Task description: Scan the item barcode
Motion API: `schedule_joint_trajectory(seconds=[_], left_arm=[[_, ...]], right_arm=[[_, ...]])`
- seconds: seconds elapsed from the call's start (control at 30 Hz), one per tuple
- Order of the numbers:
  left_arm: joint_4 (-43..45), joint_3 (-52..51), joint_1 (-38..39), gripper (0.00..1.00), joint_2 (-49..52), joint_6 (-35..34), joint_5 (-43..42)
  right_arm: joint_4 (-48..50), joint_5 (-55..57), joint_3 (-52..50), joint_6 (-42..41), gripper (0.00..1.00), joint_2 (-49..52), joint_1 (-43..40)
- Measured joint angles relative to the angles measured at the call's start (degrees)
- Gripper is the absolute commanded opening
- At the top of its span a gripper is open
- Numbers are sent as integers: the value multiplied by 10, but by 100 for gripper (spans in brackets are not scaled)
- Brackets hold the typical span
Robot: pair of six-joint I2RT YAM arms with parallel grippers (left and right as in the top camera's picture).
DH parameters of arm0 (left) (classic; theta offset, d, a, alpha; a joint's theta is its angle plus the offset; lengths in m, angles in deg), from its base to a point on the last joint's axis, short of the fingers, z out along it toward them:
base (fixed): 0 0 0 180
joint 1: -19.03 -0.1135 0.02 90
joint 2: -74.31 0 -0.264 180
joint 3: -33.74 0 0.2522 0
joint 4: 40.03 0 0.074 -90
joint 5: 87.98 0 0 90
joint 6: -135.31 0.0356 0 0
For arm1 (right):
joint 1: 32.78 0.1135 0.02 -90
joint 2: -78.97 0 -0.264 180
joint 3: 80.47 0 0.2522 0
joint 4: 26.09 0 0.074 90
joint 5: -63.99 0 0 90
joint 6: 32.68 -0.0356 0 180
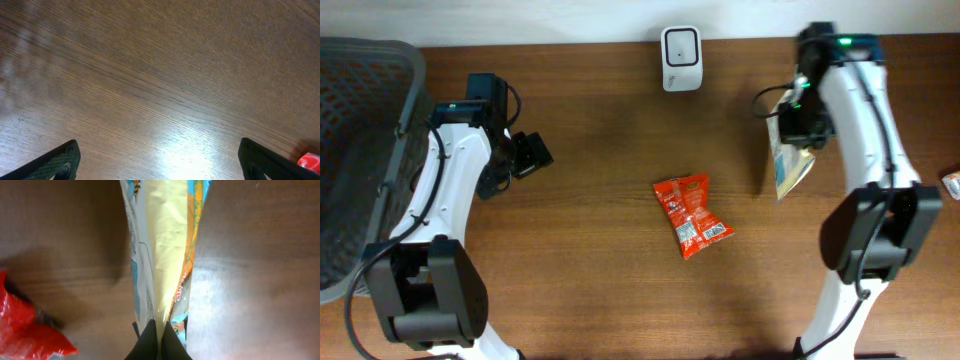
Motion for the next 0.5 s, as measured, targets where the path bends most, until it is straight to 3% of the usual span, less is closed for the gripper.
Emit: schedule_joint_trajectory(seconds=[0.37,0.43,0.5], left_arm=[[0,0,0,99,0,0,0],[0,0,0,99,0,0,0],[0,0,0,99,0,0,0]], right_arm=[[9,73,-63,-166,4,18,217],[33,71,-64,-183,7,22,250],[60,51,-65,-191,17,23,287]])
